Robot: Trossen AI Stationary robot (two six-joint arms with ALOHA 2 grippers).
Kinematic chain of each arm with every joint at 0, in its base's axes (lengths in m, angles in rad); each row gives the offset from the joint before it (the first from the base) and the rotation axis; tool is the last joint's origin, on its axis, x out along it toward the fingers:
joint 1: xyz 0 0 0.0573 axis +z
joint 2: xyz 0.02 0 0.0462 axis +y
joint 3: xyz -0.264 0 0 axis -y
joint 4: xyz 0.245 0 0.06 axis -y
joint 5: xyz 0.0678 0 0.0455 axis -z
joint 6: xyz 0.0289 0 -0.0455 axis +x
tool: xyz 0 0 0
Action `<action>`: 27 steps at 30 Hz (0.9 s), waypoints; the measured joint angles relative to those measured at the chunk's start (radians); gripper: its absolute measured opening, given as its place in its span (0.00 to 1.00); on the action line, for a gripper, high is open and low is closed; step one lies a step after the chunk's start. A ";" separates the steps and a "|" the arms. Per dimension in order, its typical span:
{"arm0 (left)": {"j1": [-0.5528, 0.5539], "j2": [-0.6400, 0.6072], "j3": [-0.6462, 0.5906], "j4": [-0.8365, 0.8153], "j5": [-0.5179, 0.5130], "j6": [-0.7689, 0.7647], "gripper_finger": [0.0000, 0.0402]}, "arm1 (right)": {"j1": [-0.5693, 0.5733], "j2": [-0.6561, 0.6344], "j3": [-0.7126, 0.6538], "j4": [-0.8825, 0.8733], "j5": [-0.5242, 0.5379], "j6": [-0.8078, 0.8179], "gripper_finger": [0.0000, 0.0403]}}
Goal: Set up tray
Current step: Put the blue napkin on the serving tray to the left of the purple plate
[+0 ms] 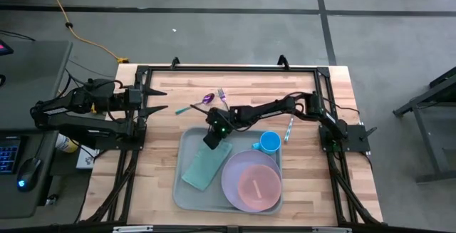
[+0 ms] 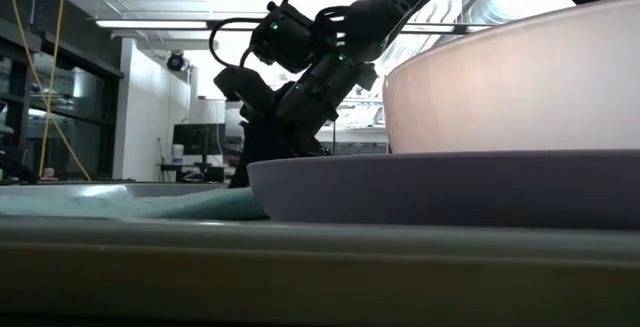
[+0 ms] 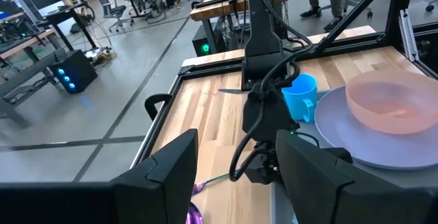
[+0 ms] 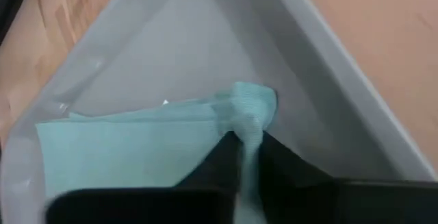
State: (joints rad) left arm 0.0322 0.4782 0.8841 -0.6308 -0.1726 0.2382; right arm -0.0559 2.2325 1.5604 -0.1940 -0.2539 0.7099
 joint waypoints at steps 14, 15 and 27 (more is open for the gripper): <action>0.000 0.000 0.000 0.000 0.001 0.000 0.57 | 0.020 0.001 0.081 -0.010 0.040 0.029 0.01; 0.000 0.000 0.000 0.000 0.001 0.000 0.57 | 0.021 0.001 0.096 -0.024 0.044 0.028 0.01; 0.000 0.000 0.000 0.000 0.001 0.000 0.57 | 0.050 0.000 0.278 -0.445 0.156 0.015 0.00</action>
State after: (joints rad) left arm 0.0322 0.4782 0.8841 -0.6312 -0.1717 0.2379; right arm -0.0059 2.2326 1.8385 -0.6393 -0.0982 0.7245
